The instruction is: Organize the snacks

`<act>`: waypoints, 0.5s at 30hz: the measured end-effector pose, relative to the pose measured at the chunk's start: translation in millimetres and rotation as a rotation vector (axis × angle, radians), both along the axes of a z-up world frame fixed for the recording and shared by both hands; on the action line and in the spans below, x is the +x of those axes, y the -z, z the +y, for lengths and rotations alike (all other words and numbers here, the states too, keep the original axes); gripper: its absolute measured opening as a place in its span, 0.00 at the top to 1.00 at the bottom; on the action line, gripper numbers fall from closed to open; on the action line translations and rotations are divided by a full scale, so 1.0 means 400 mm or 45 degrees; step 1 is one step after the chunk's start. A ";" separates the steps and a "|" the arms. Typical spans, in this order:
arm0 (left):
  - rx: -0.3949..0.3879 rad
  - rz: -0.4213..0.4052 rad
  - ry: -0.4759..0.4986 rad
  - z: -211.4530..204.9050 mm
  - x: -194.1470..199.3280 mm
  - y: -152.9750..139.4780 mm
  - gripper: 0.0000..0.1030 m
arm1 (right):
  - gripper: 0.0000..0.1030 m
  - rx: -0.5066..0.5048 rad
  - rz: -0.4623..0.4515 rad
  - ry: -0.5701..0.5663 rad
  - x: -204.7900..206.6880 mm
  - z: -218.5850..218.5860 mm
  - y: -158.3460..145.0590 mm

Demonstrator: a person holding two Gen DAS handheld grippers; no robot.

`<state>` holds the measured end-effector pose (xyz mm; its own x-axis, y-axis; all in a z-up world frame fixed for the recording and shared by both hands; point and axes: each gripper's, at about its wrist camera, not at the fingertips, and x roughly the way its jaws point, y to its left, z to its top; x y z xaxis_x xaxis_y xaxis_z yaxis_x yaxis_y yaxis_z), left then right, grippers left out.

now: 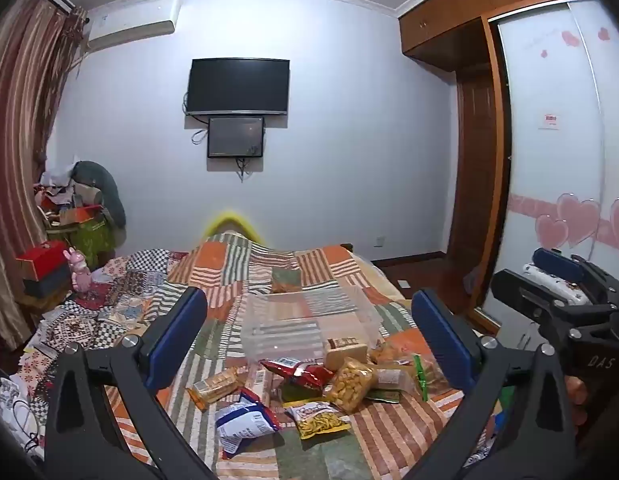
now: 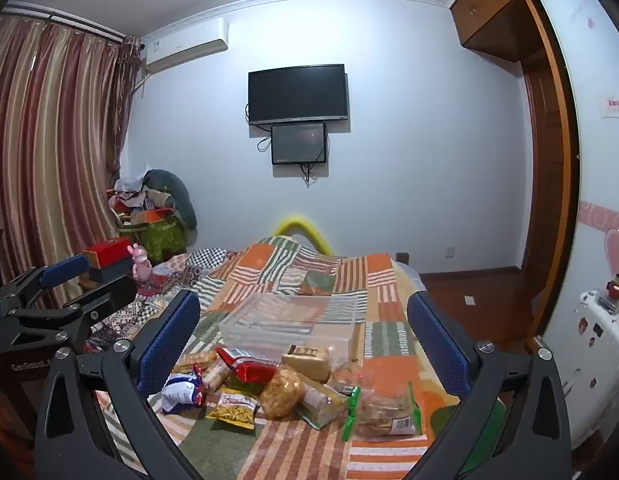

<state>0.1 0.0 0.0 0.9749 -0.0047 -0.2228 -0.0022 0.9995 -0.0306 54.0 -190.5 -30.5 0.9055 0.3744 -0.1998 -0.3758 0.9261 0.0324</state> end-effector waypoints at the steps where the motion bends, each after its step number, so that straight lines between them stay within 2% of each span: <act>1: -0.003 0.002 0.002 0.000 0.000 0.000 0.00 | 0.00 0.003 0.001 -0.002 0.000 0.000 0.000; 5: -0.009 0.030 -0.009 -0.003 0.020 -0.007 0.00 | 0.00 0.010 0.003 -0.005 0.000 0.001 0.000; 10: -0.058 -0.004 0.021 0.028 -0.016 -0.012 0.00 | 0.00 0.008 0.005 -0.002 0.006 0.002 0.008; 15: -0.048 0.005 0.011 0.016 -0.002 0.000 0.00 | 0.00 0.014 0.001 0.000 0.009 -0.007 0.006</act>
<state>-0.7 6.4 0.0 0.9739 -0.0218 -0.2259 0.0065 0.9977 -0.0681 57.7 -193.2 -32.9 0.9052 0.3768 -0.1966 -0.3759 0.9256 0.0434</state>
